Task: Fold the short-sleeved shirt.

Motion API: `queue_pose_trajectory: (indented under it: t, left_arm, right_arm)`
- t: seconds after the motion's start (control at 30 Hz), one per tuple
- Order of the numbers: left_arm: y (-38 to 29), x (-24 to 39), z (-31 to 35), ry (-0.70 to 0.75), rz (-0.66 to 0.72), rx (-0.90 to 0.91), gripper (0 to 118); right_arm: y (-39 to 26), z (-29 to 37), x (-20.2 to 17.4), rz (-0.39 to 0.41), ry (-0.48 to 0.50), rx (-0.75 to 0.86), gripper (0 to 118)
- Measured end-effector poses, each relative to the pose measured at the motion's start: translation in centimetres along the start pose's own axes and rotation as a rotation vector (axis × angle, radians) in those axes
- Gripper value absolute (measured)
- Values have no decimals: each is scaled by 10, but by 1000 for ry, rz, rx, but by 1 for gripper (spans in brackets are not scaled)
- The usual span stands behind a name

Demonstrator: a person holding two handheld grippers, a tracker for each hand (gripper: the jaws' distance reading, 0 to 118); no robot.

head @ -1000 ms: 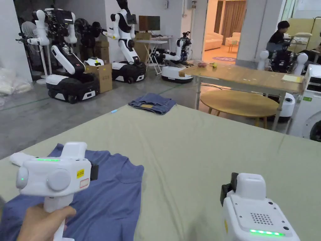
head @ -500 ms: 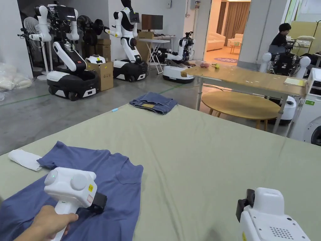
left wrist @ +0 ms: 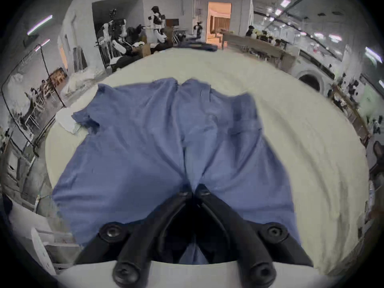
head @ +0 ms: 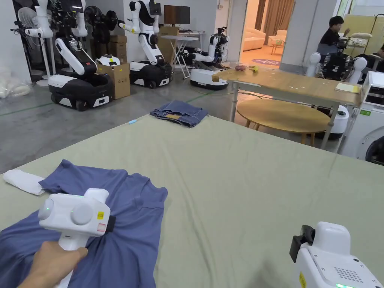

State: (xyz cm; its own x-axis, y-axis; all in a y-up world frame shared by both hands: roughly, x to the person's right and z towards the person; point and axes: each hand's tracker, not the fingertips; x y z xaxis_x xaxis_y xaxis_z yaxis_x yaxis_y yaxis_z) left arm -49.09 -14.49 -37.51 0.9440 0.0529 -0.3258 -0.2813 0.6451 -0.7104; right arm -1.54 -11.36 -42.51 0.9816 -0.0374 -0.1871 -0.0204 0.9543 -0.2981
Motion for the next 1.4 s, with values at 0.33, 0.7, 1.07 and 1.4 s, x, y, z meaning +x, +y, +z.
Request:
queue_pose_trajectory:
  t: [0.33, 0.7, 1.07, 1.4]
  left_arm:
    - [84, 21, 77, -174, 5, 277, 0]
    - [154, 220, 168, -471, -250, 471, 0]
    - [83, 463, 153, -857, -526, 311, 0]
    - [-33, 536, 98, -940, -562, 47, 0]
  right_arm:
    - [16, 18, 29, 3, -51, 42, 0]
    - [26, 48, 85, -2, -137, 87, 0]
    - [26, 110, 181, -1, -359, 117, 0]
    - [-2, 157, 250, -38, -521, 65, 0]
